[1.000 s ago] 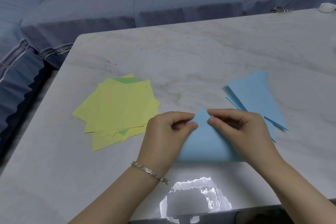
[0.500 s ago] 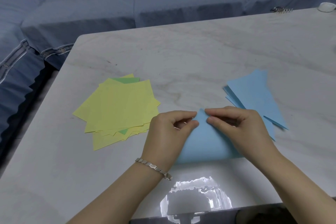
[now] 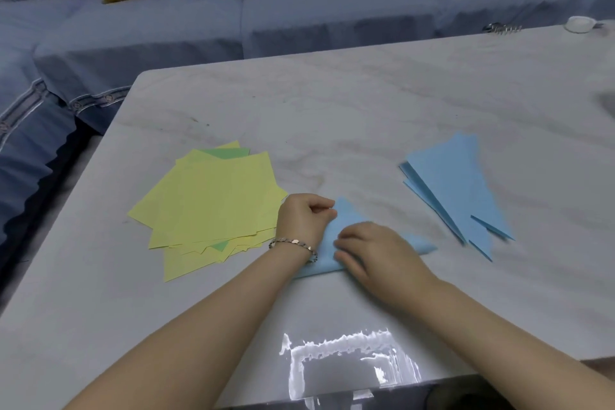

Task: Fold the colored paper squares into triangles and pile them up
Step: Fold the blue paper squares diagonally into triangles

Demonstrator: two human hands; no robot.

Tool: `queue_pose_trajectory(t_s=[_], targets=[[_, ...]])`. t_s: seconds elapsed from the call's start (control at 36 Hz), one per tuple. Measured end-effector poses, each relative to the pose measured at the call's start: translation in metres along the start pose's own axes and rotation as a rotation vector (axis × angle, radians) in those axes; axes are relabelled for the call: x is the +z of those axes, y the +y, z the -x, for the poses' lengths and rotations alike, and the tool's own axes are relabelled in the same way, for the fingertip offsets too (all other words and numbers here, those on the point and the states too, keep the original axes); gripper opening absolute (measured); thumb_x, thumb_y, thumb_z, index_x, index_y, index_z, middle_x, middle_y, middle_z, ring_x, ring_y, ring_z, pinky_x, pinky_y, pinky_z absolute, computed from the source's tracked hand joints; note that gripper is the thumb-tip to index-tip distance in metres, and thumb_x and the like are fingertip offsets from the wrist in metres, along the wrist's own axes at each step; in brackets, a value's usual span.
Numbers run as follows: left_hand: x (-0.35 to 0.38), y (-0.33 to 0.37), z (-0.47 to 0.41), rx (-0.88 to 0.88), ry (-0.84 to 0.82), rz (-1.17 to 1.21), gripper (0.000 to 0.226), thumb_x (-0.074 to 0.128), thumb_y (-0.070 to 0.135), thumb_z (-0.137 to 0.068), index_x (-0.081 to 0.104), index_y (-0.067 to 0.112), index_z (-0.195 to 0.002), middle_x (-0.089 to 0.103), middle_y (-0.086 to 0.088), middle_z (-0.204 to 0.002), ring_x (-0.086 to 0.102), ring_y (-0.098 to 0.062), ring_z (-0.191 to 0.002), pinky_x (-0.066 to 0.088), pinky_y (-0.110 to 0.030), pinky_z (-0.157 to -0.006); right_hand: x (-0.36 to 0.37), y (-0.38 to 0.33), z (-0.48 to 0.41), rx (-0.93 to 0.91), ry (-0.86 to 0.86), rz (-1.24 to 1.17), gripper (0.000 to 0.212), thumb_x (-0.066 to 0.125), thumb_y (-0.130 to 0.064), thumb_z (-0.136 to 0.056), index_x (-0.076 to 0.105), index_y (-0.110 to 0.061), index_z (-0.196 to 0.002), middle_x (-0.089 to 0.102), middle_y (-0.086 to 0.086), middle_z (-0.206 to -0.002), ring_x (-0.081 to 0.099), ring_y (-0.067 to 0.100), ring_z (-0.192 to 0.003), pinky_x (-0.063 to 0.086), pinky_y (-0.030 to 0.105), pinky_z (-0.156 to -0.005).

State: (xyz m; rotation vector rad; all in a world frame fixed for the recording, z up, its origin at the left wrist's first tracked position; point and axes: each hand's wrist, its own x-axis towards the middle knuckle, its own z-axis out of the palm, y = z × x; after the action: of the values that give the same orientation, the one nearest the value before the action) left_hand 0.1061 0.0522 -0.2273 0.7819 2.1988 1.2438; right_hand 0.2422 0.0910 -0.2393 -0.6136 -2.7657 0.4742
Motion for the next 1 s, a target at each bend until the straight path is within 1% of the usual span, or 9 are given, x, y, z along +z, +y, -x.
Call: queue_pose_trajectory(t_s=[0.08,0.14,0.28,0.36,0.44,0.56,0.78,0.92,1.0], targets=[[0.002,-0.006,-0.001,-0.008,-0.003,-0.035,0.015,0.071,0.006,-0.075,0.073,0.008,-0.09,0.071,-0.008,-0.089,0.059,-0.011,-0.074,0.044,-0.014,-0.068,0.01,0.0,0.009,-0.03,-0.015,0.058,0.039,0.039,-0.035,-0.085,0.07,-0.012,-0.079,0.066,0.001,-0.083,0.064,0.023,-0.074,0.054,0.034,-0.059],[0.003,-0.01,-0.002,-0.005,0.001,-0.04,0.015,0.071,0.007,-0.075,0.073,0.009,-0.089,0.072,-0.007,-0.089,0.059,-0.01,-0.074,0.043,-0.017,-0.072,0.014,0.001,0.017,-0.053,0.023,0.057,0.038,0.041,-0.035,-0.086,0.069,-0.011,-0.08,0.064,0.001,-0.082,0.063,0.022,-0.074,0.053,0.031,-0.061],[0.005,-0.012,-0.003,0.033,0.003,-0.07,0.013,0.07,0.006,-0.075,0.074,0.009,-0.088,0.071,-0.005,-0.086,0.058,-0.011,-0.074,0.044,-0.017,-0.068,0.015,0.002,0.041,-0.146,0.057,0.071,0.05,0.027,-0.037,-0.098,0.069,-0.01,-0.092,0.062,0.001,-0.087,0.059,0.022,-0.079,0.044,0.027,-0.077],[0.005,-0.014,-0.004,0.053,0.003,-0.081,0.013,0.07,0.006,-0.075,0.074,0.008,-0.087,0.07,-0.002,-0.083,0.058,-0.011,-0.074,0.041,-0.01,-0.066,0.013,0.007,0.049,-0.172,0.077,0.107,0.037,0.038,-0.031,-0.095,0.069,-0.011,-0.092,0.062,0.001,-0.086,0.058,0.022,-0.078,0.047,0.03,-0.076],[0.005,-0.015,-0.005,0.053,0.004,-0.088,0.013,0.07,0.007,-0.075,0.074,0.01,-0.087,0.066,0.003,-0.078,0.058,-0.01,-0.073,0.039,-0.005,-0.063,0.012,0.014,0.056,-0.165,0.128,0.13,0.028,0.046,-0.025,-0.09,0.07,-0.011,-0.092,0.062,0.001,-0.085,0.057,0.022,-0.078,0.043,0.03,-0.083],[0.004,-0.016,-0.005,0.058,-0.004,-0.083,0.012,0.069,0.005,-0.076,0.074,0.009,-0.087,0.063,0.006,-0.076,0.057,-0.009,-0.073,0.037,0.001,-0.06,0.01,0.027,0.065,-0.1,0.214,0.15,0.031,0.047,-0.025,-0.089,0.071,-0.008,-0.093,0.065,0.003,-0.086,0.06,0.023,-0.08,0.04,0.03,-0.09],[0.004,-0.017,-0.005,0.078,0.005,-0.078,0.012,0.069,0.005,-0.076,0.074,0.008,-0.086,0.062,0.006,-0.074,0.055,-0.006,-0.07,0.037,0.002,-0.06,-0.013,0.071,0.094,0.093,0.279,0.241,0.039,0.043,-0.028,-0.09,0.073,-0.002,-0.093,0.068,0.008,-0.089,0.062,0.03,-0.084,0.04,0.031,-0.083],[0.003,-0.017,-0.004,0.076,0.012,-0.076,0.012,0.069,0.005,-0.076,0.074,0.009,-0.087,0.063,0.006,-0.076,0.055,-0.006,-0.07,0.037,0.002,-0.06,-0.024,0.064,0.088,0.23,0.348,0.343,0.034,0.045,-0.023,-0.084,0.071,-0.007,-0.07,0.067,0.006,-0.078,0.063,0.03,-0.081,0.036,0.034,-0.081],[0.003,-0.018,-0.005,0.075,0.018,-0.065,0.012,0.069,0.005,-0.076,0.074,0.008,-0.087,0.063,0.006,-0.076,0.054,-0.004,-0.069,0.037,0.003,-0.059,-0.025,0.05,0.072,0.264,0.419,0.29,0.024,0.048,-0.014,-0.081,0.068,-0.005,-0.071,0.066,0.009,-0.083,0.061,0.031,-0.083,0.036,0.035,-0.08]])
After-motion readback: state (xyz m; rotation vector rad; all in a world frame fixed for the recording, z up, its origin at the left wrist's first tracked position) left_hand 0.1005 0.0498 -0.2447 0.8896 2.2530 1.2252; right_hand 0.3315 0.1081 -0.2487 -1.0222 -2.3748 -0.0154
